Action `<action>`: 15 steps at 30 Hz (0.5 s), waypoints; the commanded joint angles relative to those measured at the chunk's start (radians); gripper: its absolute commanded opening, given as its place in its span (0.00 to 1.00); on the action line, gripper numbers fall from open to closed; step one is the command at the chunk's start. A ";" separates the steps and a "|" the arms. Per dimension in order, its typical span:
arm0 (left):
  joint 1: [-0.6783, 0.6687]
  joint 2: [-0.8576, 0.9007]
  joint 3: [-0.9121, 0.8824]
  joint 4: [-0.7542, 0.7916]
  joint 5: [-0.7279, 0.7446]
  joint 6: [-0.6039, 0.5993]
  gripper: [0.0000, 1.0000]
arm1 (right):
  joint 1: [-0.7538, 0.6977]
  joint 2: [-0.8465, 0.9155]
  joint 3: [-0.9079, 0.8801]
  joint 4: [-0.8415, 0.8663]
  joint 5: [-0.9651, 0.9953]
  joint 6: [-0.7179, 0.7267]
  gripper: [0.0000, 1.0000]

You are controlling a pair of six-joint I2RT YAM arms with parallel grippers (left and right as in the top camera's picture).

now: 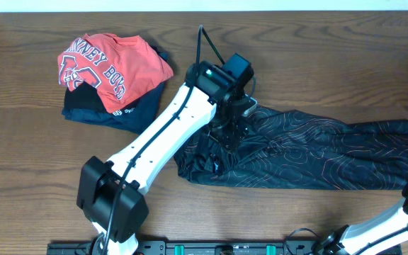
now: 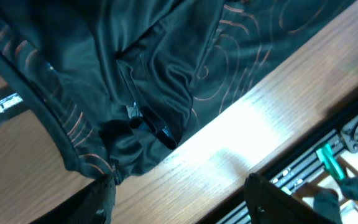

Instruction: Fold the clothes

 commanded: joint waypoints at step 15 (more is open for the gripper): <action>0.003 -0.021 -0.256 0.174 0.002 0.001 0.82 | -0.031 0.054 -0.042 0.051 -0.193 -0.262 0.54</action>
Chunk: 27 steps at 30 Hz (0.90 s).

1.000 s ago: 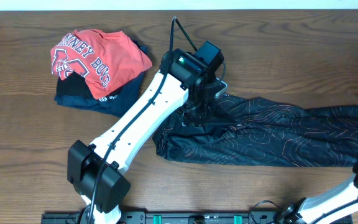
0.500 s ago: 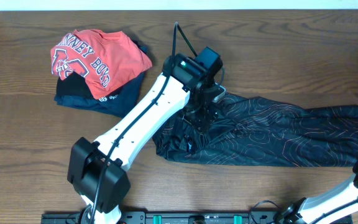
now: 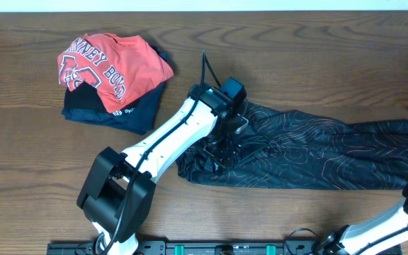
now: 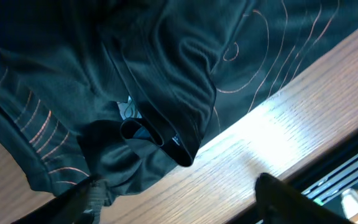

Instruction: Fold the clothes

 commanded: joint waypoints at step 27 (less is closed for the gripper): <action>0.167 -0.312 0.084 0.017 -0.006 -0.008 0.92 | -0.203 0.243 -0.066 -0.096 -0.447 -0.523 0.63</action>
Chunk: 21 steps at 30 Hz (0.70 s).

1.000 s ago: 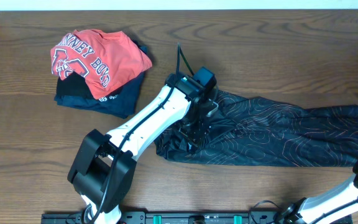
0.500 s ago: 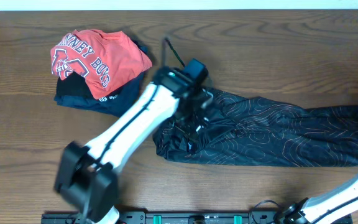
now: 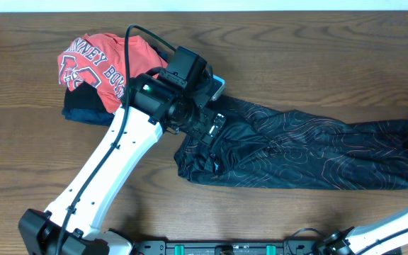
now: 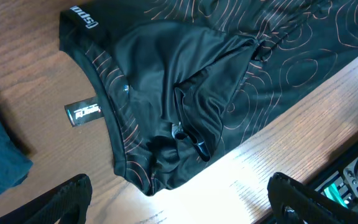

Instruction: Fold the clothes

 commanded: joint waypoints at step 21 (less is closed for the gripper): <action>0.005 -0.002 0.012 0.031 -0.017 0.014 0.94 | -0.003 -0.073 0.022 0.000 -0.055 0.071 0.01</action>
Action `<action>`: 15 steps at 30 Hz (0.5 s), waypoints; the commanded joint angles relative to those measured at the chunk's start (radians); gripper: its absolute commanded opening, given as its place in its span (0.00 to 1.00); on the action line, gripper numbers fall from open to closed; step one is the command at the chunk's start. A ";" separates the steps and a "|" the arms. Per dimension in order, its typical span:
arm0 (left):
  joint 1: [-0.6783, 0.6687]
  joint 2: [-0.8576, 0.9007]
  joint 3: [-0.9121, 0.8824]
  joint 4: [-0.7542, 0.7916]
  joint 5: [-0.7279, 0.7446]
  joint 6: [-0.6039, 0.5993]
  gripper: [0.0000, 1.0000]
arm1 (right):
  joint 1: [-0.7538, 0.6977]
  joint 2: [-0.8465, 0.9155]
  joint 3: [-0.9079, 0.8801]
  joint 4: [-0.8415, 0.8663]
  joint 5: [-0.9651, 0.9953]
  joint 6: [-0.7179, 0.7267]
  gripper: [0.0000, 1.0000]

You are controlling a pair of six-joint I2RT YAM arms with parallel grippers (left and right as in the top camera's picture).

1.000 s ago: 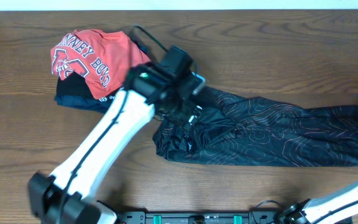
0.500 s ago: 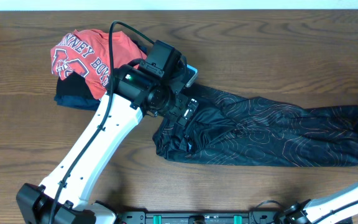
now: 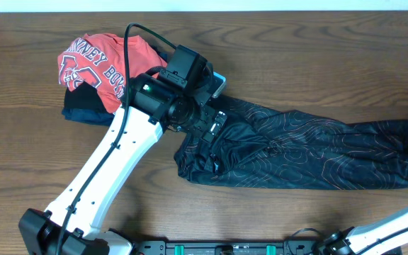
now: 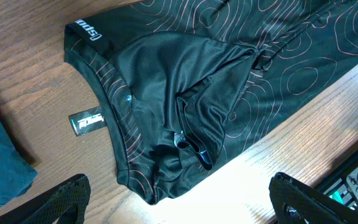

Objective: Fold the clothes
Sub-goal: 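Grasp the jersey's right end with the right gripper and pull it rightward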

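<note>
Black pants point(image 3: 310, 152) with thin orange contour lines lie stretched left to right across the table. Their waist end point(image 4: 166, 118) is rumpled, with a folded-in pocket of cloth. A small black tag point(image 4: 87, 122) lies on the wood beside the waistband. My left gripper point(image 3: 209, 126) hangs high over the waist end, open and empty, its fingertips point(image 4: 67, 198) wide apart at the bottom of the wrist view. A dark part, apparently of my right gripper, shows at the right edge by the leg ends; its jaws are hidden.
A red printed T-shirt point(image 3: 112, 64) lies on a dark blue garment point(image 3: 101, 113) at the back left, close behind my left arm. The right arm's white link point(image 3: 395, 223) crosses the front right corner. The table's front edge point(image 4: 328, 155) runs near the pants.
Almost nothing moved. My left gripper stays open above the waist end, shifted very slightly. The dark part at the right edge sits a little lower by the leg ends.
My left gripper first hung low and open over the rumpled waist of the pants, then lower still, right above the folded cloth. By 0.7 s ago it had risen and drawn back to the left, empty. The pants lie much as before.
</note>
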 commanded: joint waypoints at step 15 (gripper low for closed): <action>0.004 -0.002 0.012 0.000 -0.013 0.010 0.97 | 0.214 -0.344 0.029 -0.084 0.106 0.178 0.01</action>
